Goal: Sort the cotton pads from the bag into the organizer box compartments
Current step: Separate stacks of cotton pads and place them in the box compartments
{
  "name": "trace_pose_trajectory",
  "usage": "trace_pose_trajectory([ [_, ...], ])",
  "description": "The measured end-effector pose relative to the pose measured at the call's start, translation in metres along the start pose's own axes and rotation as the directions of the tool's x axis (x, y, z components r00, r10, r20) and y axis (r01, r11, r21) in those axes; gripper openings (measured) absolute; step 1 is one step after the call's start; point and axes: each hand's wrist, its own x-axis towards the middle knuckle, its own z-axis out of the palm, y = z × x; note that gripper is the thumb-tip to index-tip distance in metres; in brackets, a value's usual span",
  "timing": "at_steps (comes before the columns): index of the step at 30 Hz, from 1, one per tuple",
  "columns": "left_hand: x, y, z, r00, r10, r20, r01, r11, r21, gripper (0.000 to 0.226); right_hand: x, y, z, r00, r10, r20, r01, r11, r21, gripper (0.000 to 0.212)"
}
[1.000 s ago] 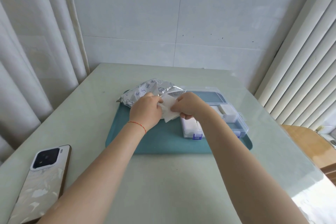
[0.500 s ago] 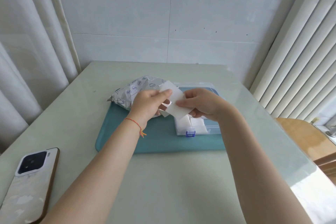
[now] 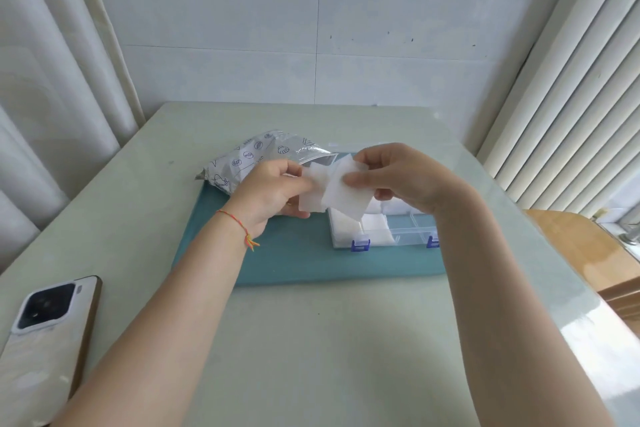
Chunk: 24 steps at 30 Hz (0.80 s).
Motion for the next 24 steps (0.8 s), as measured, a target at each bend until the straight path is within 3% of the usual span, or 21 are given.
trace_pose_trajectory([
  [3,-0.003,0.002,0.005,0.998,0.006,0.07,-0.003,0.999,-0.048,0.007,-0.001,-0.009,0.01,0.999,0.013,-0.037,-0.014,0.999,-0.04,0.015],
  [10,-0.007,0.008,0.012,0.989,0.022,0.147,0.013,0.972,-0.233,0.023,0.0,-0.015,0.021,0.984,0.076,-0.164,-0.102,0.982,-0.159,0.029],
  [15,-0.005,0.005,0.015,0.997,0.049,0.057,-0.033,0.967,-0.253,0.014,0.001,-0.017,0.024,0.972,0.08,-0.222,-0.123,0.975,-0.187,0.04],
  [19,-0.003,0.004,0.015,0.999,0.034,-0.016,-0.037,0.951,-0.306,0.013,0.007,-0.014,0.025,0.965,0.032,-0.259,-0.07,0.988,-0.137,0.031],
  [24,-0.005,0.008,0.013,0.999,0.035,0.008,-0.03,0.926,-0.377,0.014,0.01,-0.01,0.027,0.954,-0.035,-0.299,0.028,0.999,-0.029,0.02],
])
